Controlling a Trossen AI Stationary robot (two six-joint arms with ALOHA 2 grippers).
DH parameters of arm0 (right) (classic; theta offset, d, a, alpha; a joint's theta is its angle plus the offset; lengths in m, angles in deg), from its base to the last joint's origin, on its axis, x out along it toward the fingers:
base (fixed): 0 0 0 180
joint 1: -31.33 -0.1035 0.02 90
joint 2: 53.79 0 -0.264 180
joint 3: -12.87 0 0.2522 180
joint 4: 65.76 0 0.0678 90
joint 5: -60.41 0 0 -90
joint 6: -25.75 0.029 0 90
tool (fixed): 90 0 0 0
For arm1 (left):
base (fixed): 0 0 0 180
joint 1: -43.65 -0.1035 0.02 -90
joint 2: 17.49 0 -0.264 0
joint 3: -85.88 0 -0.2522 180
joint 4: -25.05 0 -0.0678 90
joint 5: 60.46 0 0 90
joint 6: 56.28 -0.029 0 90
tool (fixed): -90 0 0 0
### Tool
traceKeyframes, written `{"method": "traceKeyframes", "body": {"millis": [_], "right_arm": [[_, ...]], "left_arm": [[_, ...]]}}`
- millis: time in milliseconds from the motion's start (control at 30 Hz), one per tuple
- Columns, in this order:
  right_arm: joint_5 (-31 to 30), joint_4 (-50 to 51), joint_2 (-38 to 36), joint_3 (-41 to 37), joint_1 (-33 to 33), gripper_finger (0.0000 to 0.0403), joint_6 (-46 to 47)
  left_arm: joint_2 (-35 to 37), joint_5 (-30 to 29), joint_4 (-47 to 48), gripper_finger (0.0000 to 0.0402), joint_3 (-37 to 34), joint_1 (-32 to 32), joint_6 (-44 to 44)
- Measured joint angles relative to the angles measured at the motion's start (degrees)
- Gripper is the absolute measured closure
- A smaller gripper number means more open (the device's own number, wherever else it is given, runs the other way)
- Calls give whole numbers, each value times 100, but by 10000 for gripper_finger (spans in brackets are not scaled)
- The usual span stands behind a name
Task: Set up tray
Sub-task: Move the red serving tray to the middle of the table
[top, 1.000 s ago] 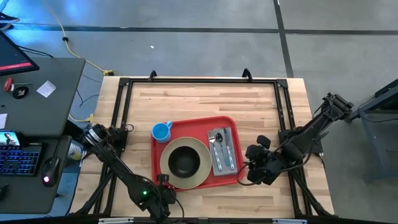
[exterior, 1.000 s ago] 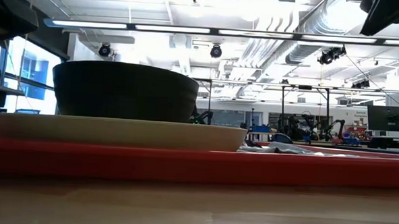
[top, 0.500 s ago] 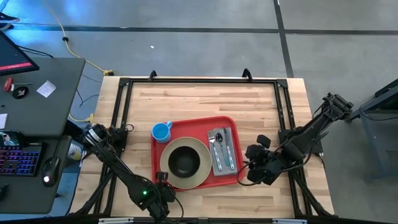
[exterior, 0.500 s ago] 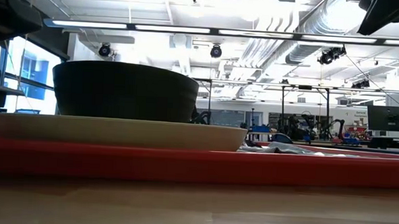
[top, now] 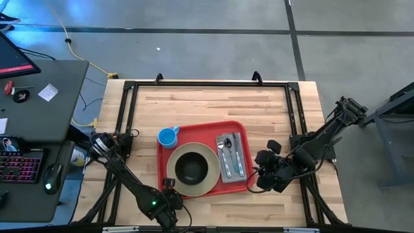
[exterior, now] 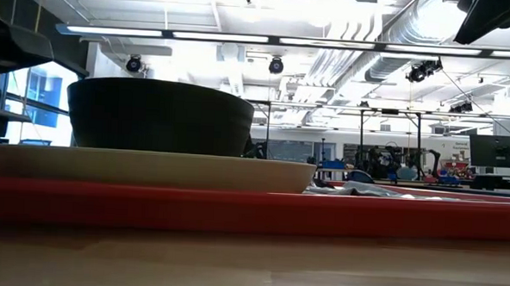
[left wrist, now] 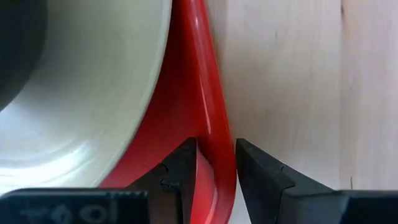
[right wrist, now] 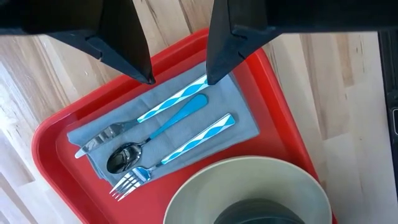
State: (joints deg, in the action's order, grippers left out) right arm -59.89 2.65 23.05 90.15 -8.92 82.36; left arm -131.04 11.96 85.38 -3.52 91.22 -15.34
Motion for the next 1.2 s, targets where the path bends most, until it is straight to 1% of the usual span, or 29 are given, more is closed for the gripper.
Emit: {"method": "traceKeyframes", "body": {"millis": [167, 267, 367, 433, 500, 667, 733, 1000, 1100, 1200], "right_arm": [[0, -4, 0, 0, 2, 258, 5], [-18, -4, 0, 0, 0, 258, 7], [-21, -4, 0, 0, 0, 258, 11], [-20, -4, 0, 0, 0, 258, 20], [-22, -5, 0, 0, 1, 258, 32], [-20, -4, 0, 0, 1, 258, 34], [-20, -4, 0, 0, 0, 258, 34], [-17, -7, 0, 0, 0, 258, 36], [-17, -4, 0, 0, 0, 258, 34], [-15, -5, 0, 0, 0, 258, 34]], "left_arm": [[-2, -40, 23, 263, 1, -97, 22], [-2, 32, 32, 285, 1, -191, 18], [-2, -55, 99, 309, -1, -269, 26], [-2, -96, 117, 318, -1, -282, 20], [-2, -111, 122, 318, -1, -315, -17], [-6, -99, 176, 287, -3, -337, -57], [-7, -88, 175, 283, -3, -399, -60], [-7, -259, 448, 316, -3, -704, -86], [-7, -258, 604, 315, -3, -805, -100], [-7, -258, 770, 302, -3, -861, -79]]}}
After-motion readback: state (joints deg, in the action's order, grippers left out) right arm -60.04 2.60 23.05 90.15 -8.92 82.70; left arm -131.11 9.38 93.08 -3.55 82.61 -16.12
